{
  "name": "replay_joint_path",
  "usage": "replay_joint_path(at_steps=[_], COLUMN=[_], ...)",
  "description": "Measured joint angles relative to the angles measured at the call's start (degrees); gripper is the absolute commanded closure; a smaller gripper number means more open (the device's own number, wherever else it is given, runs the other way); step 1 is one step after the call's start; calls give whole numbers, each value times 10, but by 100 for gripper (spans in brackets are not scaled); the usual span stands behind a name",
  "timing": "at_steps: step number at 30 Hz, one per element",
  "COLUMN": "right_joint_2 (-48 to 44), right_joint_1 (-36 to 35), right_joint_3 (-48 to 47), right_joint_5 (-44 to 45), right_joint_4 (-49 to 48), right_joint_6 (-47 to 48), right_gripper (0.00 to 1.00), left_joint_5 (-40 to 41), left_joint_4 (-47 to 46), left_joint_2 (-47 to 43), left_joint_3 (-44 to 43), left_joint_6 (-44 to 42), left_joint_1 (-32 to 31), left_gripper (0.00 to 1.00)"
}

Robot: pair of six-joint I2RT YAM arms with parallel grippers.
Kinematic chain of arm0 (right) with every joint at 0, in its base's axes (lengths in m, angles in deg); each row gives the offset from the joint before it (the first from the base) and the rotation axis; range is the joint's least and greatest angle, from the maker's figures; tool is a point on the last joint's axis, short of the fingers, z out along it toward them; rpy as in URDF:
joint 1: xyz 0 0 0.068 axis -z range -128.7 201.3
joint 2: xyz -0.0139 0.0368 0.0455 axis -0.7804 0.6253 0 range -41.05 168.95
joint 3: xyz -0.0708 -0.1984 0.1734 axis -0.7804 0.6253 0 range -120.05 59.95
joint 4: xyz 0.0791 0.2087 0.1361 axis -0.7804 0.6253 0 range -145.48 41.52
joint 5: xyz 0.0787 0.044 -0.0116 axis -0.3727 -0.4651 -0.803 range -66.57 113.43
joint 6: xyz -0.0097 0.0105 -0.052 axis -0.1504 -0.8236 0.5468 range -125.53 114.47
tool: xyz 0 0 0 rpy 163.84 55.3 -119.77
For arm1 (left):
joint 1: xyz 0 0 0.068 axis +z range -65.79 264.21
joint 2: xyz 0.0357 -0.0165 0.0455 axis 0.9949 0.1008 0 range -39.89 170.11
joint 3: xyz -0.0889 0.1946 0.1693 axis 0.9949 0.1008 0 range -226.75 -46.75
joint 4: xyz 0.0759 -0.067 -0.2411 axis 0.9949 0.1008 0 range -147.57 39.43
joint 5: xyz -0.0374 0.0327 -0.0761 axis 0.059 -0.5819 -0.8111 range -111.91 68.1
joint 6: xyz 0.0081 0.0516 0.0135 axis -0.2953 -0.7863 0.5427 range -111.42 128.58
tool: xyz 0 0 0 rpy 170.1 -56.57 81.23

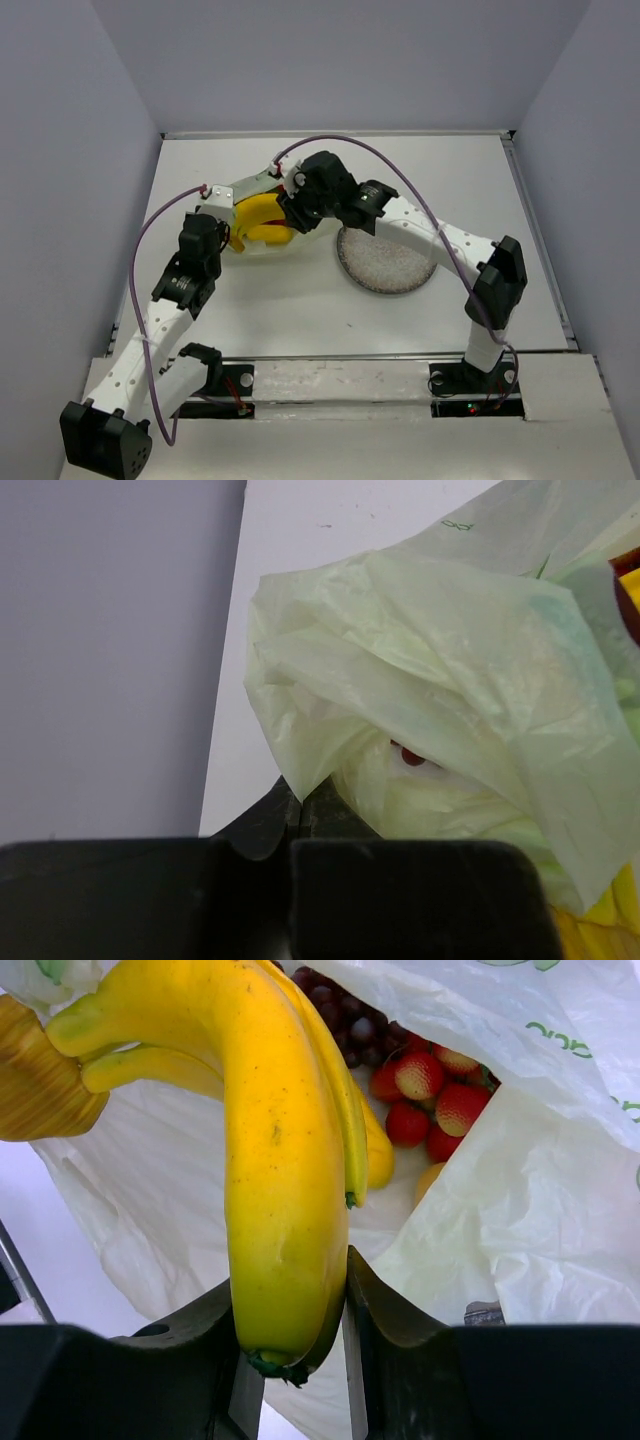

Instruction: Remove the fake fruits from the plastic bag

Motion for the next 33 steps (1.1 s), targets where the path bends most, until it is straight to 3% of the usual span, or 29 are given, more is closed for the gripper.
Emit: replay_joint_path(at_steps=[4,11,19,22,27,33], right_joint_2=[-28,-126,-144,-180,-240,-254], right_joint_1=[0,0,19,87,204,202], right_joint_3=[15,21,-17,63,239,419], right_joint_5=[23,191,338,368,419,401], right_joint_4=[7,23,-6,-24,-29,-59], right_joint_6=[-9,-45,-106,-153,-224,-291], right_gripper=[99,99,99,99,99,99], left_joint_5=[5,6,-16,-38,-153,-207], left_joint_4=[0,-4,-9,-4,45,104], left_joint_2=[0,-1,-11,-17,-38,-43], left_joint_3=[0,0,0,0,1,33], left_joint_6=[2,-9,-29,-31,-99,-184], left_joint_1=[2,4,4,4,5,4], left_gripper=[100,100,100,100,100,100])
